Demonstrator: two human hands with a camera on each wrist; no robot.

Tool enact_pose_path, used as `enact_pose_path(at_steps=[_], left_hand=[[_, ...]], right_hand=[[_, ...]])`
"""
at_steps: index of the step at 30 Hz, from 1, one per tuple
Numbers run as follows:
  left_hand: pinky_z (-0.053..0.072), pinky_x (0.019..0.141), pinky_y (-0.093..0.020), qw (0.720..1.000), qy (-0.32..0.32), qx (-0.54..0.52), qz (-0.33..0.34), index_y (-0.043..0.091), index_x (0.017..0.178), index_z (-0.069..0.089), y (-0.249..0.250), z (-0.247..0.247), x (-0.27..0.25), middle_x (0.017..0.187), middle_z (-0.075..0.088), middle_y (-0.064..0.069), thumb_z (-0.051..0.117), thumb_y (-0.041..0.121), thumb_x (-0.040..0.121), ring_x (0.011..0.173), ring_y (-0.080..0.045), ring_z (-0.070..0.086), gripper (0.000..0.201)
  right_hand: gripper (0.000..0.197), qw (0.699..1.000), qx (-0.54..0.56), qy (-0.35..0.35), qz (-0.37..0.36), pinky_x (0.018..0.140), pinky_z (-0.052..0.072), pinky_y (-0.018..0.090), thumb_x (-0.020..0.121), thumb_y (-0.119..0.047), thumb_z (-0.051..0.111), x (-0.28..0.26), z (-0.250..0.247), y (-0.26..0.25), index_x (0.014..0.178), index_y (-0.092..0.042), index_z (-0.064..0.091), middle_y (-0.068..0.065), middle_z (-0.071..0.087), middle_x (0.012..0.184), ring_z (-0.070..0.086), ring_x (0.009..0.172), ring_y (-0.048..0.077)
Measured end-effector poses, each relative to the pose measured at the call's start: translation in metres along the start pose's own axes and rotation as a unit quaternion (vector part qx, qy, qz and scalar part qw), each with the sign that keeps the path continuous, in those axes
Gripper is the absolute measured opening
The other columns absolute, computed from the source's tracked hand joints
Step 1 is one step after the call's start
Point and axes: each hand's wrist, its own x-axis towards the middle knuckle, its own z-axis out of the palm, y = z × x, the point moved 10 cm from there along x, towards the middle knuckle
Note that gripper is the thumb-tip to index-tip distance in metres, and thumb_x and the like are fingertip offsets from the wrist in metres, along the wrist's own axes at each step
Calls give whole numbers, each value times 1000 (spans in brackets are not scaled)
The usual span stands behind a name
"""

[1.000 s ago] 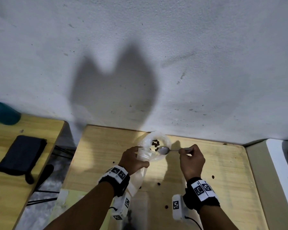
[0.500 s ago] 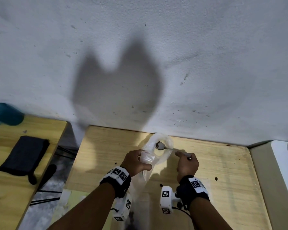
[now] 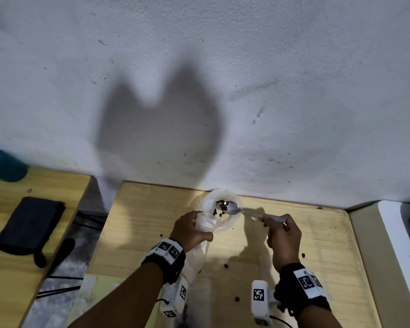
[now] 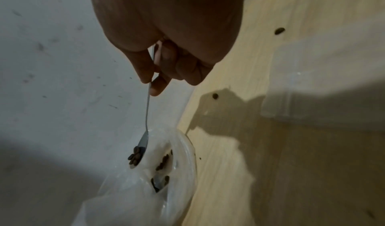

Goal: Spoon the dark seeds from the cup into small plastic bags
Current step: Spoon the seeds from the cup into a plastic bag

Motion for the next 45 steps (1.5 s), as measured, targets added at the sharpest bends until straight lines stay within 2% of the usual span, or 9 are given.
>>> enact_pose_path(at_steps=[3,7,12,18,21,27,31,39,45], left_hand=[[48,77,-21,1000,-6,11,5,27,128,54,1,3,1,117,61,4,77,38,43,101,-15,59,89],[51,87,-28,1000,-6,24,11,26,129,54,-1,4,1,118,62,2,76,43,40,105,-17,59,94],[46,79,-20,1000,-8,11,3,27,128,55,-3,2,1,119,60,2,81,29,50,103,-14,57,83],[53,84,-28,1000,-12,26,-2,26,126,57,-2,2,0,116,63,2,78,35,42,103,-15,60,87],[55,86,-32,999,-12,32,0,27,124,58,-1,3,0,115,64,2,77,38,38,103,-15,62,88],[56,84,-36,999,-27,39,2,27,121,59,0,7,0,112,66,1,73,44,31,98,-16,64,93],[57,78,-32,999,-31,26,-5,26,121,60,-1,5,1,108,67,1,75,43,31,93,-15,66,92],[48,76,-22,1000,-11,4,-3,26,127,56,3,-3,0,117,60,5,79,34,42,98,-13,61,88],[46,78,-22,1000,-13,-4,1,26,129,54,1,1,1,122,58,3,81,31,44,103,-15,59,90]], right_hand=[[37,989,-67,-97,-90,50,31,23,86,-3,72,-15,27,-38,63,-19,46,22,57,68,37,48,8],[40,955,-188,-155,-167,50,36,23,84,-9,76,-30,53,-58,63,-34,53,3,73,77,43,50,13],[25,975,-168,-29,-143,58,42,33,83,-6,73,-7,20,-46,71,-7,51,11,69,78,53,60,30],[24,965,-232,21,-120,56,41,28,81,-4,68,0,29,-15,68,-12,50,1,64,70,49,52,8],[20,973,-212,21,-85,59,43,18,81,-4,68,4,34,3,70,-10,52,5,69,75,61,67,17],[22,983,-173,53,12,63,43,33,75,-10,74,9,31,40,73,-3,54,6,60,67,52,64,24],[23,987,-127,53,82,61,39,35,63,-25,76,14,23,70,68,-12,58,1,53,59,44,59,21],[15,996,-53,40,56,53,28,26,81,-4,70,18,-2,47,72,-7,59,7,45,62,35,55,17],[28,996,-19,-63,-54,49,32,24,85,-1,70,4,18,-22,73,1,44,20,51,70,36,49,11]])
